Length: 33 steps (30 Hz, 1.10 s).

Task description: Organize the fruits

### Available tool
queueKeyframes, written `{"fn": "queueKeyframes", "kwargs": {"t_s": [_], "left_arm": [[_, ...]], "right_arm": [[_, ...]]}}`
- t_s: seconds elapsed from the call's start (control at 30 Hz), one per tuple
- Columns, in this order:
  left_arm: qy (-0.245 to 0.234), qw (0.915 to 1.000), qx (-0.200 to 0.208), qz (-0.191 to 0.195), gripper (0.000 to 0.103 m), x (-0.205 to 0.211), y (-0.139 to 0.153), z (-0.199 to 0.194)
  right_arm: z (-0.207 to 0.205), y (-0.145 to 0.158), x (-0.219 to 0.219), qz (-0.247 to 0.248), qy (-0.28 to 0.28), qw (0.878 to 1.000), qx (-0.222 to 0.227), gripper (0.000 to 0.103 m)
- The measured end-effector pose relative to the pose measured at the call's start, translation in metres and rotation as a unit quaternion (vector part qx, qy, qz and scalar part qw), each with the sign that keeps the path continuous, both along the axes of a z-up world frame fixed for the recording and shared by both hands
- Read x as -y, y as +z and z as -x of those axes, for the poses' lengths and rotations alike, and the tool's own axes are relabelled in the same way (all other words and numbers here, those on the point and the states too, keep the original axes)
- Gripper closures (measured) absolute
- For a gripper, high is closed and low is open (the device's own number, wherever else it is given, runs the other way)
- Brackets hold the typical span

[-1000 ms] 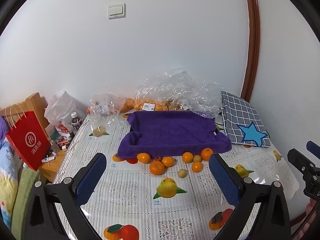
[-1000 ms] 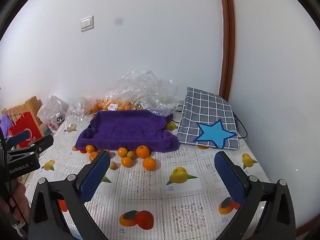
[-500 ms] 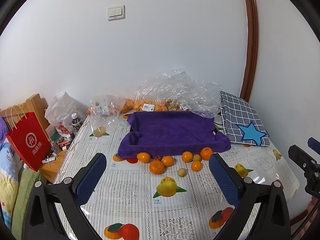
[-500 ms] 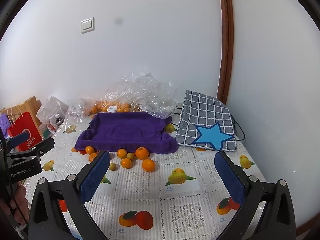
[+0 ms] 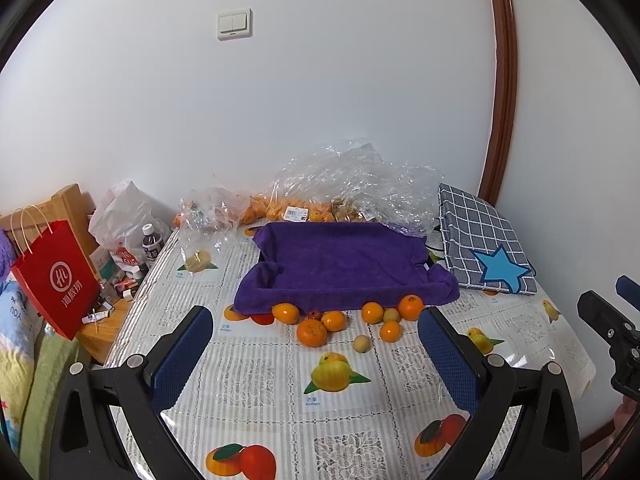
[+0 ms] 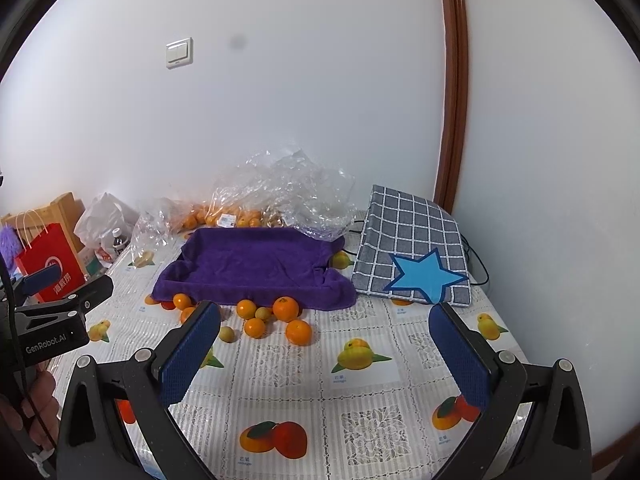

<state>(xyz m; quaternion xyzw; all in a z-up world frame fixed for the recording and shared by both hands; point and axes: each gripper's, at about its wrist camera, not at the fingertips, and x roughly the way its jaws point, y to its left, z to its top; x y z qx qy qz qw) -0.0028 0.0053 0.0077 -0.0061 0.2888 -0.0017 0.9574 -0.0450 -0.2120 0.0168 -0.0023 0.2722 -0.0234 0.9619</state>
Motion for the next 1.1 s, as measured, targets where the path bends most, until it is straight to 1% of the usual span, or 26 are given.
{"fn": "queueKeyframes", "kwargs": {"t_s": [0.47, 1.1], "left_arm": [[0.003, 1.0000, 0.006, -0.003, 0.000, 0.0009, -0.0031, 0.0069], [0.000, 0.9999, 0.015, -0.003, 0.000, 0.0051, 0.0029, 0.0110]], "right_arm": [[0.0023, 0.0032, -0.0035, 0.003, 0.003, 1.000, 0.001, 0.001], [0.0050, 0.0049, -0.0034, 0.005, 0.002, 1.000, 0.006, 0.001]]}}
